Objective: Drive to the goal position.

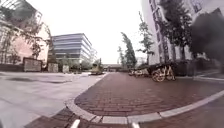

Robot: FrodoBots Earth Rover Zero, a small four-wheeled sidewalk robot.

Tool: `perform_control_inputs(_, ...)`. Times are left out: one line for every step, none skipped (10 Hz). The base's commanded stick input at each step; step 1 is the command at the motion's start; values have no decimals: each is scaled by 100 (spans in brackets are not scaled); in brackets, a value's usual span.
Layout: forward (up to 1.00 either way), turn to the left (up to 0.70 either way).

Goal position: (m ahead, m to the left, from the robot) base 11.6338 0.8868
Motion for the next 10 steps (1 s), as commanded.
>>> perform_control_inputs(70, 0)
perform_control_inputs(70, 0)
perform_control_inputs(70, 0)
perform_control_inputs(70, 0)
perform_control_inputs(70, 0)
perform_control_inputs(70, 0)
perform_control_inputs(70, 0)
perform_control_inputs(70, 0)
perform_control_inputs(70, 0)
perform_control_inputs(70, 0)
